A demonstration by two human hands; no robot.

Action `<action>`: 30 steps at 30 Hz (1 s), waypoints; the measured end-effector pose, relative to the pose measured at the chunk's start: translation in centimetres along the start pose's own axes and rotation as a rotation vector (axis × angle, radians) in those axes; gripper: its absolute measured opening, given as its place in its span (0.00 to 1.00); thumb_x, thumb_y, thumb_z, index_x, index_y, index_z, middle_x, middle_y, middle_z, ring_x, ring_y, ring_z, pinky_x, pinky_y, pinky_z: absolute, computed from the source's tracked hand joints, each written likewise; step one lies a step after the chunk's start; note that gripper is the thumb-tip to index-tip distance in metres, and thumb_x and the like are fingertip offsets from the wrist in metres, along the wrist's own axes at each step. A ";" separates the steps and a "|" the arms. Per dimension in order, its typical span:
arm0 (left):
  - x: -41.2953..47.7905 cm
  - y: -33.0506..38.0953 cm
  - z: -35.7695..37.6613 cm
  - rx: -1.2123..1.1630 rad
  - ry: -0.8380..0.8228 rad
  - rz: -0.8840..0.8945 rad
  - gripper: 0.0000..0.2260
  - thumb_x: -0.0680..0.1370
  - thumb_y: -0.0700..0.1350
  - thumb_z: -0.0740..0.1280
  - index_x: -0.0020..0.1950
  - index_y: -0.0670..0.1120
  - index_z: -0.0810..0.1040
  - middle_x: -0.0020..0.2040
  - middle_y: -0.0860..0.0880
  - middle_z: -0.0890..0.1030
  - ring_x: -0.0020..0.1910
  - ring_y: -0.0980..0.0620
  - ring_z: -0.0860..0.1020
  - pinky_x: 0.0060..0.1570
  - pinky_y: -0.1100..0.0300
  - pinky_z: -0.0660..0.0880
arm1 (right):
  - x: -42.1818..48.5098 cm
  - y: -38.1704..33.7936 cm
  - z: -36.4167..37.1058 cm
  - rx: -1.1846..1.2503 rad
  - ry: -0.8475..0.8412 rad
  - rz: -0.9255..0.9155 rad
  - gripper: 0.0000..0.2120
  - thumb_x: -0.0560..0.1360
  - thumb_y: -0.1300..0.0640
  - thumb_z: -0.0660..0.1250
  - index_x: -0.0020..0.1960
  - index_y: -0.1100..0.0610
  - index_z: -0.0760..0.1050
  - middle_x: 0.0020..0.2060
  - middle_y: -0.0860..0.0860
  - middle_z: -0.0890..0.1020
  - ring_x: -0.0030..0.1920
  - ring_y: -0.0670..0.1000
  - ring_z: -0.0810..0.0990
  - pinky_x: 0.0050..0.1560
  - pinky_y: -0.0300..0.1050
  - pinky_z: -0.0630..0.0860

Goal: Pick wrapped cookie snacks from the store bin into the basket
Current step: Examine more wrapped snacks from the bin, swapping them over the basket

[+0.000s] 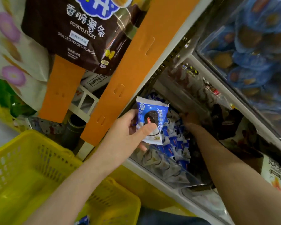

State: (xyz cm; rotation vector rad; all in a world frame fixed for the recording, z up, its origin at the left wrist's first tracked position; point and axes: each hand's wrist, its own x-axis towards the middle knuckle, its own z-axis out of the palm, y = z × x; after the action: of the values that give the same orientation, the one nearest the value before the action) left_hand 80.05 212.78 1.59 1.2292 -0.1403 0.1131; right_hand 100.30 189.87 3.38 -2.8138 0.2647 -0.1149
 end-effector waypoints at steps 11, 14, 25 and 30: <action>-0.2 0.1 0.3 -0.003 -0.016 -0.018 0.18 0.64 0.60 0.66 0.52 0.57 0.73 0.42 0.59 0.82 0.33 0.53 0.81 0.29 0.61 0.78 | 0.2 0.3 -0.5 -0.192 0.127 0.013 0.13 0.80 0.58 0.56 0.55 0.65 0.76 0.55 0.64 0.78 0.54 0.61 0.76 0.53 0.50 0.71; -0.4 0.1 0.4 -0.013 -0.013 -0.016 0.17 0.66 0.59 0.65 0.53 0.56 0.73 0.42 0.59 0.82 0.33 0.53 0.81 0.30 0.61 0.78 | -0.7 -0.5 -2.3 -0.054 0.291 -0.014 0.14 0.80 0.58 0.55 0.50 0.65 0.76 0.51 0.64 0.79 0.48 0.58 0.77 0.44 0.47 0.68; -2.3 0.3 1.0 -0.027 0.090 -0.045 0.05 0.79 0.46 0.59 0.50 0.52 0.75 0.32 0.59 0.79 0.29 0.56 0.77 0.28 0.62 0.77 | -9.8 -2.4 -4.3 0.533 -0.121 -0.026 0.07 0.78 0.54 0.62 0.50 0.53 0.77 0.39 0.47 0.78 0.34 0.43 0.73 0.32 0.33 0.70; -2.6 0.5 1.0 -0.069 0.088 -0.102 0.07 0.79 0.41 0.61 0.53 0.52 0.74 0.44 0.48 0.81 0.30 0.55 0.77 0.30 0.62 0.77 | -11.9 -2.0 -2.9 0.518 -0.330 0.044 0.05 0.78 0.56 0.62 0.50 0.55 0.76 0.36 0.50 0.78 0.34 0.44 0.74 0.29 0.32 0.73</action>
State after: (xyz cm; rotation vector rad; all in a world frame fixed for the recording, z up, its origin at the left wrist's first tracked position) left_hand 77.33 211.95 1.89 1.1587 -0.0043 0.0729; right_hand 88.64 193.21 6.11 -2.2639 0.1848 0.2545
